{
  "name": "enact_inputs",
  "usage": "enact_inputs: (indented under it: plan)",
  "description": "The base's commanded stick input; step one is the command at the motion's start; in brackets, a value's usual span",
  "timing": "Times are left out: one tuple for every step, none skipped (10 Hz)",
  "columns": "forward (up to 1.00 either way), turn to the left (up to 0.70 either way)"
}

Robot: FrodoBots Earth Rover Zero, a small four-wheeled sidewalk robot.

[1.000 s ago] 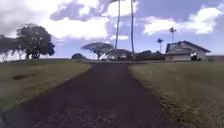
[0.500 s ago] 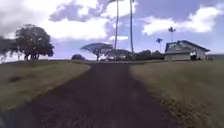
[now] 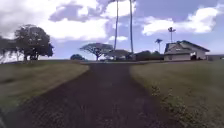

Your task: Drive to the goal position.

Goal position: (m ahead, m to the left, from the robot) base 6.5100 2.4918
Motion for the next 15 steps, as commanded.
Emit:
enact_inputs:
  plan:
    - [0.5,0.0]
    - [0.5,0.0]
    - [0.5,0.0]
    - [0.5,0.0]
    - [0.5,0.0]
    - [0.5,0.0]
    - [0.5,0.0]
    - [0.5,0.0]
    - [0.44,0.0]
    - [0.0,0.0]
    - [0.0,0.0]
    - [0.0,0.0]
    - [0.0,0.0]
    - [0.0,0.0]
    - [0.0,0.0]
